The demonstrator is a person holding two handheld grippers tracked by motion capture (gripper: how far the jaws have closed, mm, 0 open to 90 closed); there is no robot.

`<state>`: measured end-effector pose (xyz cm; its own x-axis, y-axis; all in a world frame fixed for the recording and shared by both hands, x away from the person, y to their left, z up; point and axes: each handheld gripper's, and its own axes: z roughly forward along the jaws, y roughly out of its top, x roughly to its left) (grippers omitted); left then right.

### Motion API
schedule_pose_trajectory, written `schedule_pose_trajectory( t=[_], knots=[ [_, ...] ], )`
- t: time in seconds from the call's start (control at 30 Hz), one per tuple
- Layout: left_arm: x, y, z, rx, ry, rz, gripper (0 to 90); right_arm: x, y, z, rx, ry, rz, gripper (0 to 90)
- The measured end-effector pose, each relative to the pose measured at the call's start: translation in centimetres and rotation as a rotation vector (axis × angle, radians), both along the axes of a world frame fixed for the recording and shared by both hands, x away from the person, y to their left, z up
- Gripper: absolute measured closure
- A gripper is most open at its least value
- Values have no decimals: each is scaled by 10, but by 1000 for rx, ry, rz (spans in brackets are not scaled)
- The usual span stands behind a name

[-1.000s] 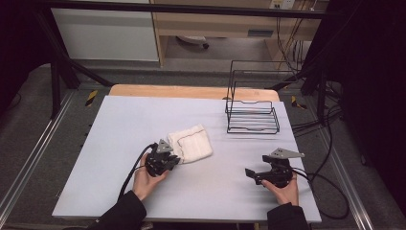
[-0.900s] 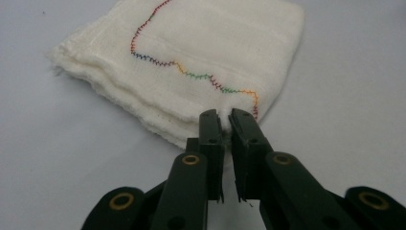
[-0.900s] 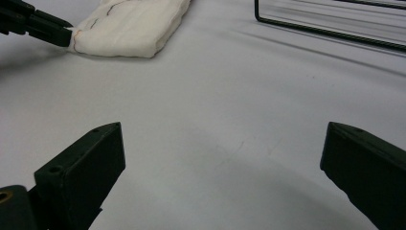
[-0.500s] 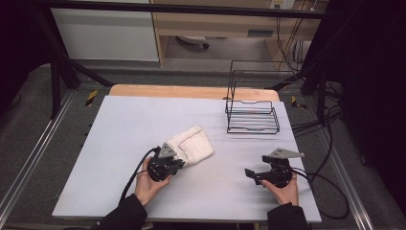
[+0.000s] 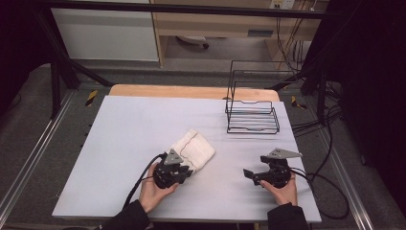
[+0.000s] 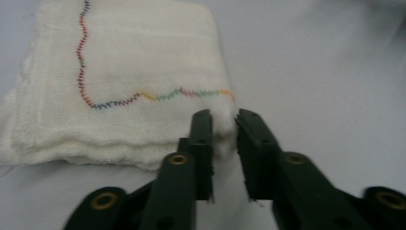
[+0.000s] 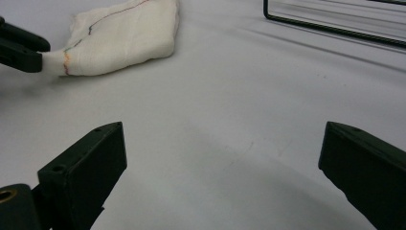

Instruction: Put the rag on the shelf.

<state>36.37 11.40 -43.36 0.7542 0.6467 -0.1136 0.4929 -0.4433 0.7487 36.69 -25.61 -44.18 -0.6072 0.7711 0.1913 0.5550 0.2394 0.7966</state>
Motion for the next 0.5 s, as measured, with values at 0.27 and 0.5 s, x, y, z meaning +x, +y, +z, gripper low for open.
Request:
schedule_pose_trajectory(
  t=[0.27,0.5],
  knots=[
    [37,40,19,40,-29,121,471,1,1,-1,2,-2,-1,29],
    [64,52,6,80,6,182,453,1,1,-1,1,1,-5,29]
  ],
)
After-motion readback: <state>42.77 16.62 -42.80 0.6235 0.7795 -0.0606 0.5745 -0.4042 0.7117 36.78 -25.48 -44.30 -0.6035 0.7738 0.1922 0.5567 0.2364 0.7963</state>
